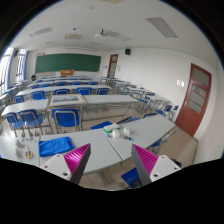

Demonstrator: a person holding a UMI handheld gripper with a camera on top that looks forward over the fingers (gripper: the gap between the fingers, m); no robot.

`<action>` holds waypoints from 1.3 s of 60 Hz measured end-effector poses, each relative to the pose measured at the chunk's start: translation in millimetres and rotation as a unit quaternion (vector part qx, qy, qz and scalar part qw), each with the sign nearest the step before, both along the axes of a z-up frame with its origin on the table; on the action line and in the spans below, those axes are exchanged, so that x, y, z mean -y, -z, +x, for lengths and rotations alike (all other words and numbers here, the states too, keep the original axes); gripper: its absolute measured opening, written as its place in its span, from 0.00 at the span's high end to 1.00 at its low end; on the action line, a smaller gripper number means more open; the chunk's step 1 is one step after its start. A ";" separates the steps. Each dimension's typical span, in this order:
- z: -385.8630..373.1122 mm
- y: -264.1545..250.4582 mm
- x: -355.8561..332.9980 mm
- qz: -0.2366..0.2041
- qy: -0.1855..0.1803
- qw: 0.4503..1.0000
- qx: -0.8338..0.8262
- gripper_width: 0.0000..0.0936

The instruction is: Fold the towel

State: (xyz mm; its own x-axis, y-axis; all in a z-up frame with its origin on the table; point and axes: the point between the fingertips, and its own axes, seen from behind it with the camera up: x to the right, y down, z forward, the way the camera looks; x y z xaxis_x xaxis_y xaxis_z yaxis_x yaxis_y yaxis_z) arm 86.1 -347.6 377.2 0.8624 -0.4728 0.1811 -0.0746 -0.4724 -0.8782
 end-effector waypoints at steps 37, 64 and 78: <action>-260.9 265.9 -120.7 -0.099 -0.174 0.974 -0.106 0.09; -370.4 379.9 -344.8 -0.128 -0.303 0.940 -0.087 0.11; -362.4 393.0 -360.9 -0.122 -0.334 0.934 -0.019 0.50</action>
